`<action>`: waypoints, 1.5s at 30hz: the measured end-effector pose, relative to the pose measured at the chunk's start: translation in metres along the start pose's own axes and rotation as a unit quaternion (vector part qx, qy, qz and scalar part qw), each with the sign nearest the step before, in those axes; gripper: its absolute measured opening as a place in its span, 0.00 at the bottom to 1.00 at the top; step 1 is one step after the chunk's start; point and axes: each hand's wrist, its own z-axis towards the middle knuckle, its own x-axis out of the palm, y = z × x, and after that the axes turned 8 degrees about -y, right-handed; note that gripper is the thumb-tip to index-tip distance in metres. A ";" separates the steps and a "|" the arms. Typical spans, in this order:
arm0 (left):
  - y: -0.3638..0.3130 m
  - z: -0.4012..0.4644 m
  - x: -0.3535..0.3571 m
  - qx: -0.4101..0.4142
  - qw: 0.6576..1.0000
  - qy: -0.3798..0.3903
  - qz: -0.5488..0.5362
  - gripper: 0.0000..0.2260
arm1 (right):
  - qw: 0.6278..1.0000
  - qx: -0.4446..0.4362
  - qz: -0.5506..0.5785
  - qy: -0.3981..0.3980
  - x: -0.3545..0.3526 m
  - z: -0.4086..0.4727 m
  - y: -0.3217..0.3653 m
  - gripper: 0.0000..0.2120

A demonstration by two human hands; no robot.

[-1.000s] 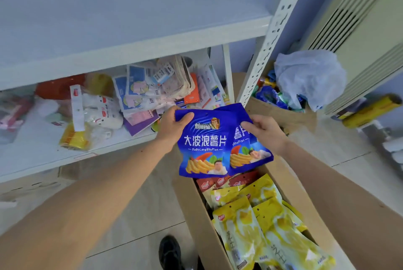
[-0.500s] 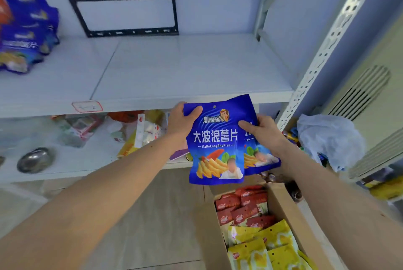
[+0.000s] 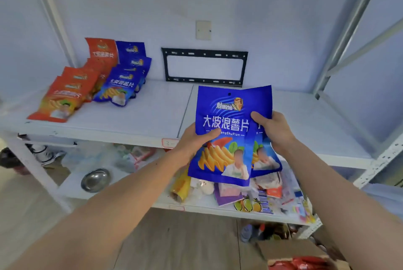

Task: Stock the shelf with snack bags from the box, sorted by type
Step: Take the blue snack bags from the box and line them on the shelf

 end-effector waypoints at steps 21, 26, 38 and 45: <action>-0.026 0.148 -0.317 -0.014 0.975 -0.215 -0.045 0.22 | 0.993 0.050 0.062 0.085 0.374 0.113 0.015 0.13; -0.033 0.192 -0.367 -0.020 0.970 -0.241 -0.026 0.19 | 0.993 0.060 0.056 0.085 0.441 0.157 0.001 0.10; -0.014 0.262 -0.450 -0.098 0.970 -0.221 -0.010 0.15 | 0.992 0.120 0.031 0.018 0.544 0.208 -0.033 0.11; 0.006 0.283 -0.474 -0.126 0.969 -0.210 -0.014 0.22 | 0.989 0.144 0.030 -0.019 0.575 0.215 -0.047 0.14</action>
